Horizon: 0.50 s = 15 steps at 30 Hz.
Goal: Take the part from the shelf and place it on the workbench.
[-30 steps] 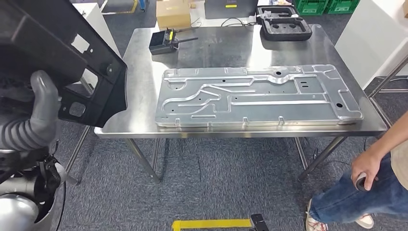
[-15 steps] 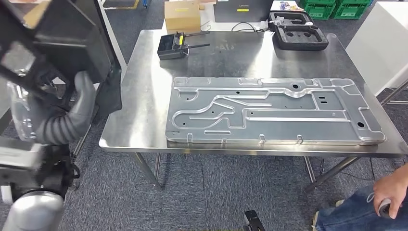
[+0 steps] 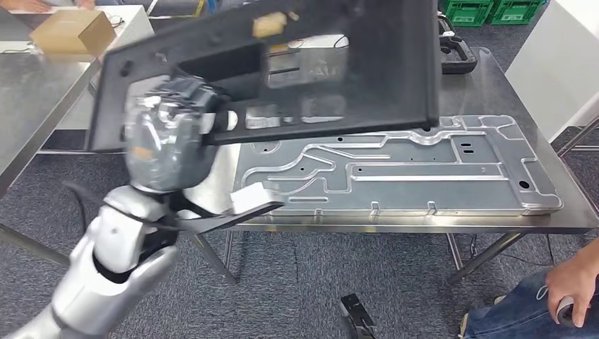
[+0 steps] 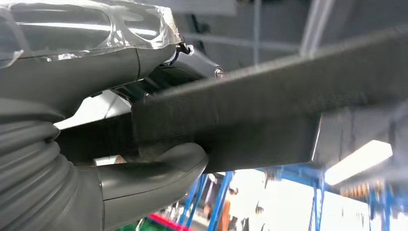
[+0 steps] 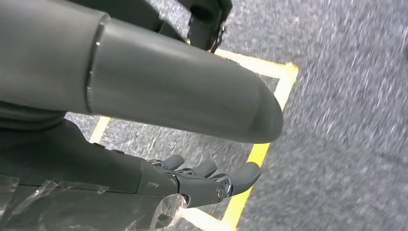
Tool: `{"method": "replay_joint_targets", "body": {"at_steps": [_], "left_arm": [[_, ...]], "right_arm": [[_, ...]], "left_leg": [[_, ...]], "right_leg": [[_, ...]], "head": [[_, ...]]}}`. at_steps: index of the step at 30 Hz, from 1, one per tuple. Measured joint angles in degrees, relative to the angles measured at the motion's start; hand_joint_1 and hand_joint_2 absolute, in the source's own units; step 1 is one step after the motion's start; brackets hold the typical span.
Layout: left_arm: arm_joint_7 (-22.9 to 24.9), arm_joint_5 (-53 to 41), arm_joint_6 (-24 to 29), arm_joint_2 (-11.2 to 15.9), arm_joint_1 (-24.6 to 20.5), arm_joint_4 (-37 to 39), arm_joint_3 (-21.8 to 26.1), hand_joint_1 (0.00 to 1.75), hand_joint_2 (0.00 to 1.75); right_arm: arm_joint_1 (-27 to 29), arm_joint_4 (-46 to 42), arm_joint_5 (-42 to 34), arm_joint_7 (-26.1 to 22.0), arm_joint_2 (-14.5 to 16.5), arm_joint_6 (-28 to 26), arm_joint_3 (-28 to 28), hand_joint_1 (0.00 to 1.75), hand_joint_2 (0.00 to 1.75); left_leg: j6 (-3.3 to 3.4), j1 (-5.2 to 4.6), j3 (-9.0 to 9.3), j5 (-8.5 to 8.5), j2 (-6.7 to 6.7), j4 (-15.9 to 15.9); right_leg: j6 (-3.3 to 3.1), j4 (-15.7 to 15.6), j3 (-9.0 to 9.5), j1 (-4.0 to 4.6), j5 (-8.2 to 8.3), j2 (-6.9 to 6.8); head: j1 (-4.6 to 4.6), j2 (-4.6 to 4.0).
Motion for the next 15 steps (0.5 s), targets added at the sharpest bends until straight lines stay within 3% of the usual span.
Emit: {"method": "replay_joint_targets", "body": {"at_steps": [7,15], "left_arm": [[0.82,0.55,-4.31,-6.97,-3.78,13.50,-4.37,1.75,1.75],[1.17,5.90,-3.38,-15.26,-9.21,28.29,-6.28,1.75,1.75]], "right_arm": [[-1.49,-0.01,1.79,0.34,1.42,1.17,2.56,0.00,0.00],[-3.01,-0.01,3.30,0.55,2.65,4.50,5.11,0.00,0.00]], "left_leg": [[-0.29,0.00,-0.06,0.11,0.00,0.00],[-0.28,-0.07,-0.08,0.11,0.02,0.02]], "right_leg": [[-0.17,0.01,-0.04,-0.05,0.12,-0.02],[-0.13,0.00,-0.05,-0.23,0.17,-0.03]], "head": [[0.00,0.00],[0.00,0.00]]}}
